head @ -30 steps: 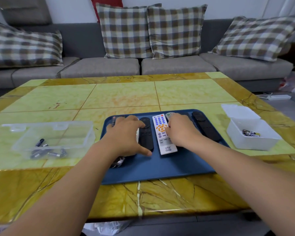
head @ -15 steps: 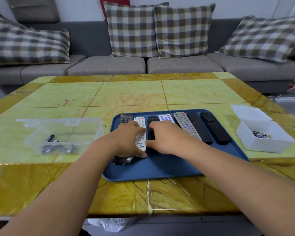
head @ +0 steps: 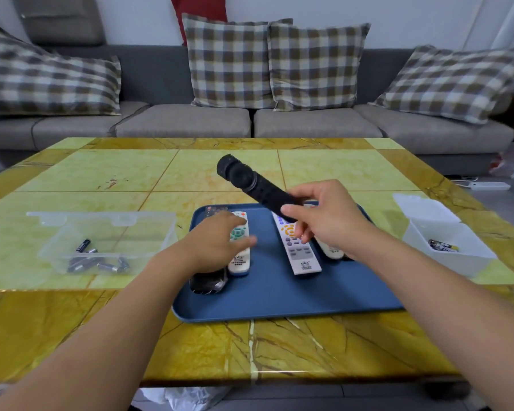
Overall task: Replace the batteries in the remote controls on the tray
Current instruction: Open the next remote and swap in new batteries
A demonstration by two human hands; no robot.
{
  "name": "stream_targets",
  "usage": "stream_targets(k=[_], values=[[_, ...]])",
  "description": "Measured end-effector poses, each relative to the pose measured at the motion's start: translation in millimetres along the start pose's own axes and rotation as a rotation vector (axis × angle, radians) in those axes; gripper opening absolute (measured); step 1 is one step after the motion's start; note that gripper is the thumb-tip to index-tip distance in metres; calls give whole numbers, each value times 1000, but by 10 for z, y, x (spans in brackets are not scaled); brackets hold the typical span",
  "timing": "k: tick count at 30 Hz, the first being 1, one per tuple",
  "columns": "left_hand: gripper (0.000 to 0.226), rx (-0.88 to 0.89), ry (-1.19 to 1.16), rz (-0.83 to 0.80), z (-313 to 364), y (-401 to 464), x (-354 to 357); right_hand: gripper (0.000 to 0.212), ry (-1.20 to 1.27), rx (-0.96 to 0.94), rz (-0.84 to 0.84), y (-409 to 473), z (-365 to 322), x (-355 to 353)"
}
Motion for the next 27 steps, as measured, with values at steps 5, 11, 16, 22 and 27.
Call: stream_targets(k=[5,11,16,22,27], values=[[53,-184,-1450,-183,495,-162,-48,21,-267,-602,223,-143,-190,-330],[46,18,-1573,-551,1048,-386,18,31,-270,-794,328,-296,-293,-486],[19,94,-1434,-197,1152,-204,70,49,144,-439,252,-268,-235,-488],[16,119,-998,-25,1098,-131,168,32,324,-124,101,-163,67,-438],[22,111,-905,-21,1106,-116,185,35,370,-87,127,-103,143,-464]])
Point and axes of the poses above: each hand's wrist, its own y-axis towards the middle knuckle, its own x-axis out of the palm, z = x × y, the point moved 6 cm from there along y, towards the middle knuckle, and after that the axes turned 1 degree about z, right-handed, at the moved point
